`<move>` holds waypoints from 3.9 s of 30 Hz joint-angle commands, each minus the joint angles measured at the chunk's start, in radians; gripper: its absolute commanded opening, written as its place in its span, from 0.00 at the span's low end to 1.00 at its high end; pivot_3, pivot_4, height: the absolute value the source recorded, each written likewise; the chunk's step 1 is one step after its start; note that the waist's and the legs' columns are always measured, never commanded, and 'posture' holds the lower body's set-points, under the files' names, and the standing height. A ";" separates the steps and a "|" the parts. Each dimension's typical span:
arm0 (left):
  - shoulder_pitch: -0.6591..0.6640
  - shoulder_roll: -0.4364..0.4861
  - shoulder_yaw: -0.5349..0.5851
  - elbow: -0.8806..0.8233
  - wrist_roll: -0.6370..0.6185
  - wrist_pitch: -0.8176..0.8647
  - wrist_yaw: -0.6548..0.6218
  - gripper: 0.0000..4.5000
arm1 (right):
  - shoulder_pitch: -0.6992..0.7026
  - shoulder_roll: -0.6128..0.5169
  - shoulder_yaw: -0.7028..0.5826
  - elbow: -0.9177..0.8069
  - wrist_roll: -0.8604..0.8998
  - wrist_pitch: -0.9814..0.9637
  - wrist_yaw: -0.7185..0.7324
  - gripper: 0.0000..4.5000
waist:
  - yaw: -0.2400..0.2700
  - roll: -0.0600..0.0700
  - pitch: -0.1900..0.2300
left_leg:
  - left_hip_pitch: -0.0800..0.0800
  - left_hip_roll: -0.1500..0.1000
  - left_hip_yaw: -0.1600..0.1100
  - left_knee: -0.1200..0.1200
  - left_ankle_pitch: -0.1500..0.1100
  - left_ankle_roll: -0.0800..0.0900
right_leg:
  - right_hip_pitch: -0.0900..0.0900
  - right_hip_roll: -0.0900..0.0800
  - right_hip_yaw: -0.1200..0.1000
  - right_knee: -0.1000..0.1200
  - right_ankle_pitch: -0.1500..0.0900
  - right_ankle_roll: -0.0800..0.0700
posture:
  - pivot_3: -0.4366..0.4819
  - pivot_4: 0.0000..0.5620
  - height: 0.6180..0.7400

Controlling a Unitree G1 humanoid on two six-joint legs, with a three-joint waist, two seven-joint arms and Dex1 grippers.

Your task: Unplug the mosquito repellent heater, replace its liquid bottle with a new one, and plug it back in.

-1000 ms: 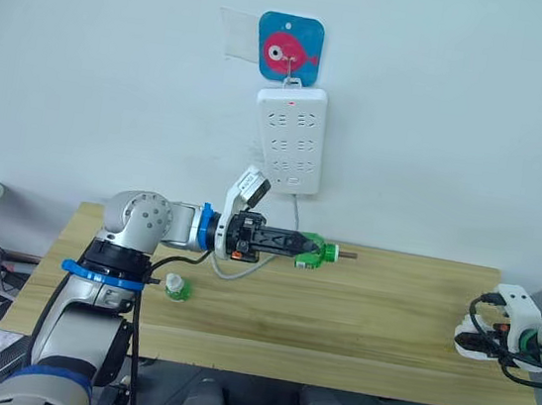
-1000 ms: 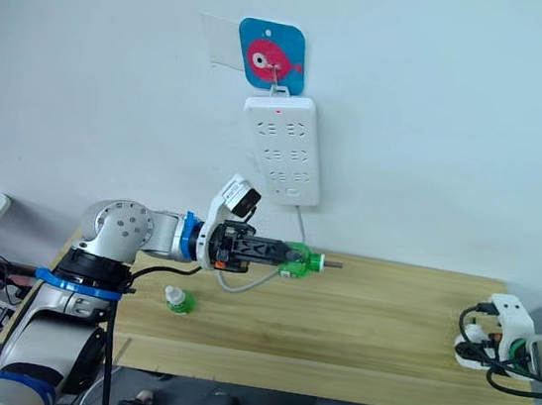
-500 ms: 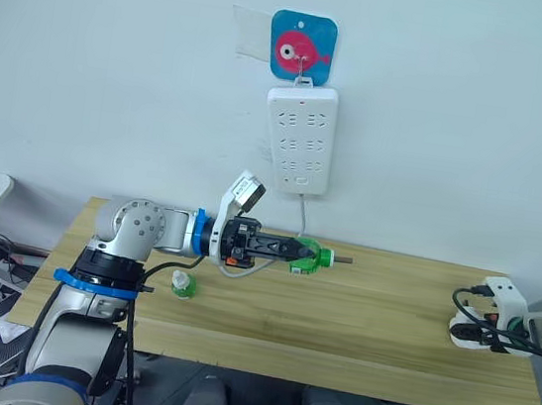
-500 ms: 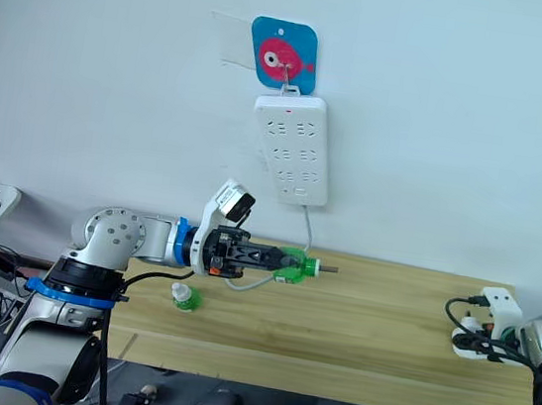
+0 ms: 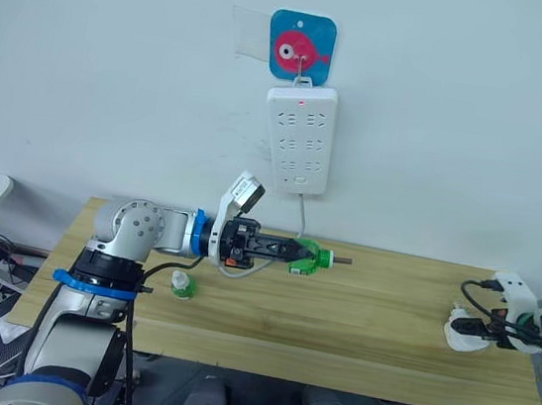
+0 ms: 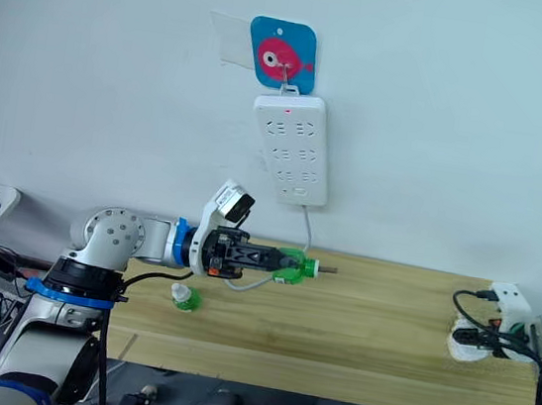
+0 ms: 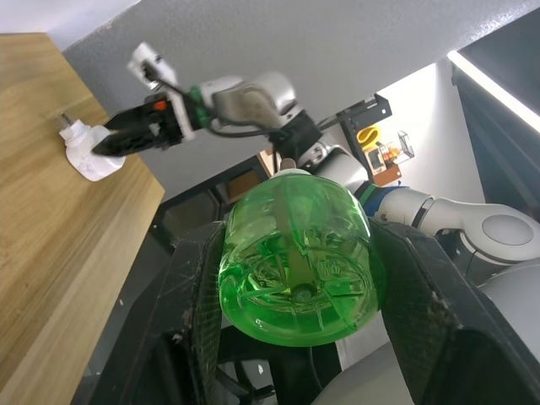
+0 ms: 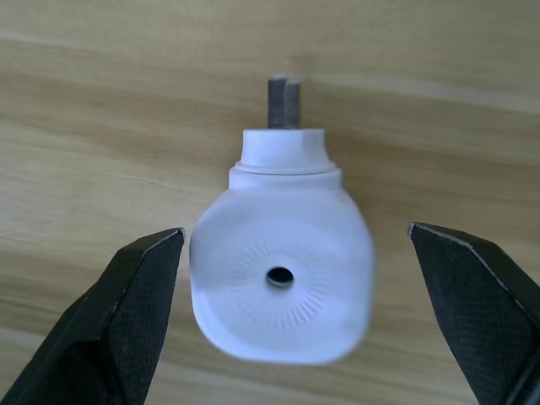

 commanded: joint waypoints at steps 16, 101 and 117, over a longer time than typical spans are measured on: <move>0.006 -0.250 0.067 0.028 0.114 -0.305 0.116 0.49 | 0.034 1.051 -1.254 -1.213 0.511 0.556 -0.468 0.99 | -0.018 0.003 -0.004 | -0.001 -0.001 -0.001 -0.001 0.002 -0.005 | -0.001 -0.003 -0.001 0.002 0.000 0.000 | 0.39 0.24 1.00; 0.049 -0.412 0.048 -0.007 0.353 -0.747 0.153 0.49 | 0.201 0.637 -0.238 -0.944 1.517 -0.465 -1.192 0.99 | -0.077 0.001 -0.004 | -0.001 -0.003 -0.001 -0.002 0.004 -0.008 | -0.001 -0.002 0.002 0.000 -0.001 0.009 | 0.35 0.28 1.00; 0.075 -0.419 0.036 -0.035 0.351 -0.753 0.156 0.49 | 0.156 0.684 -0.190 -0.972 1.488 -0.513 -1.287 0.99 | -0.076 0.001 -0.004 | -0.002 -0.003 -0.001 -0.002 0.004 -0.008 | -0.001 -0.002 0.001 0.000 -0.001 0.009 | 0.37 0.26 1.00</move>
